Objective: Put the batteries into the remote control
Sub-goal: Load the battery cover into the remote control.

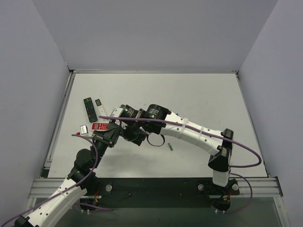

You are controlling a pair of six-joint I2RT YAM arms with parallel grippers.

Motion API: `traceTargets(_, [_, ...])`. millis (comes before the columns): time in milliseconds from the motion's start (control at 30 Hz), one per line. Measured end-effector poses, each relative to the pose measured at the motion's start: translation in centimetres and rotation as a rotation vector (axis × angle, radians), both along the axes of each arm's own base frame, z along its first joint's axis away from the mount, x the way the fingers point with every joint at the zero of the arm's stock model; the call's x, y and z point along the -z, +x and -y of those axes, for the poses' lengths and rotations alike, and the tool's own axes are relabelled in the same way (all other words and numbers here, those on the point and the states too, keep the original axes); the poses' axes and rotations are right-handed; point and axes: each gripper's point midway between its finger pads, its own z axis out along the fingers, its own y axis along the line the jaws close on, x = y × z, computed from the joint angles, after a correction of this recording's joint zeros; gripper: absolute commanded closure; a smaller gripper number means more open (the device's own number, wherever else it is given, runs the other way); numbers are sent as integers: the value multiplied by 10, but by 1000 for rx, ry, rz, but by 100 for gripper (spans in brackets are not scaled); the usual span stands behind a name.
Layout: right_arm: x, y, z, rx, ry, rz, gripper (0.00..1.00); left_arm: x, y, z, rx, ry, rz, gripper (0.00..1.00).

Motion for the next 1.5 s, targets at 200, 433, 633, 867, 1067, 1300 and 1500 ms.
traceTargets(200, [-1,-3,-1,8,9,-17,88,0,0,-1,-5,0,2,100])
traceTargets(433, [6,-5,-2,8,-11,-36,88,1,1,-1,-10,11,3,100])
traceTargets(633, [7,-4,-4,9,-15,-35,88,1,1,-1,-11,19,6,100])
traceTargets(867, [6,-5,-5,6,-15,-32,88,1,1,-1,-11,21,9,100])
traceTargets(1067, [8,-4,-7,6,-20,-33,86,1,1,-1,-11,20,10,100])
traceTargets(1300, [14,-3,-8,22,-32,-41,82,5,1,-1,-12,26,3,100])
traceTargets(1500, [15,-4,-9,23,-32,-40,74,5,0,-2,-12,24,5,100])
